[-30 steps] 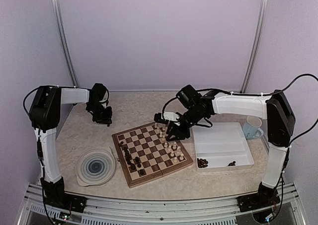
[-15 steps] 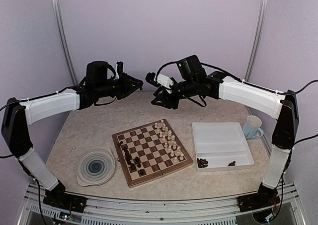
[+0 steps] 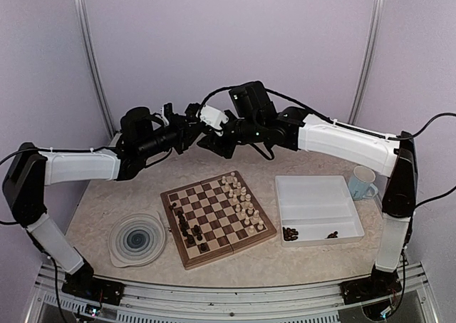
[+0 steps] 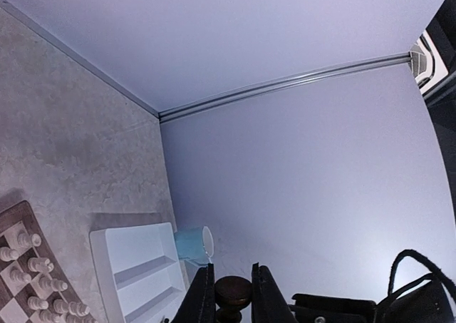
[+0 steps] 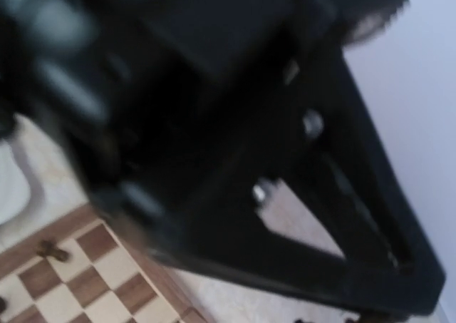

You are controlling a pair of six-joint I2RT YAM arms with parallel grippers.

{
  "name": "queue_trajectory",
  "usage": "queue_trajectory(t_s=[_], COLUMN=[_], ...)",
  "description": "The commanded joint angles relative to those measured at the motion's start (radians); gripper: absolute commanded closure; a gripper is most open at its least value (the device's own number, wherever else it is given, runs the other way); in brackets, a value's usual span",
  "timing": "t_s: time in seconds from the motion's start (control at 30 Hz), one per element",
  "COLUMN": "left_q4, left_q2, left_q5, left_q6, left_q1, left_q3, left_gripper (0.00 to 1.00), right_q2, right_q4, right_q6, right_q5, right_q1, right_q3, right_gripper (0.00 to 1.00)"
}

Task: Set up the chess pieces on the board
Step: Pass from the left arm to the right

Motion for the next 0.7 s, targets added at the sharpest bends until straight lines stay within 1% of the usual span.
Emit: queue_trajectory(t_s=[0.0,0.23,0.47,0.67], left_q4=[0.116,0.108,0.106,0.11], left_q2=[-0.014,-0.026,-0.021,-0.036], left_q5=[-0.003,-0.001,-0.003,-0.03], left_q6=[-0.078,-0.081,-0.079,-0.079], left_q1=[-0.007,-0.013,-0.023,-0.024], left_q3=[-0.031,-0.03,-0.029,-0.042], left_gripper=[0.92,0.92,0.92,0.93], right_q2=[0.024,0.027,0.024,-0.003], right_q4=[0.036,0.046,0.058,0.036], right_q6=[0.032,0.045,0.04,0.048], right_q5=[0.134,0.164,0.202,0.168], right_q1=[0.01,0.01,0.01,0.011], right_q3=[0.027,0.033,0.034,0.016], right_gripper=[0.6,0.61,0.65,0.67])
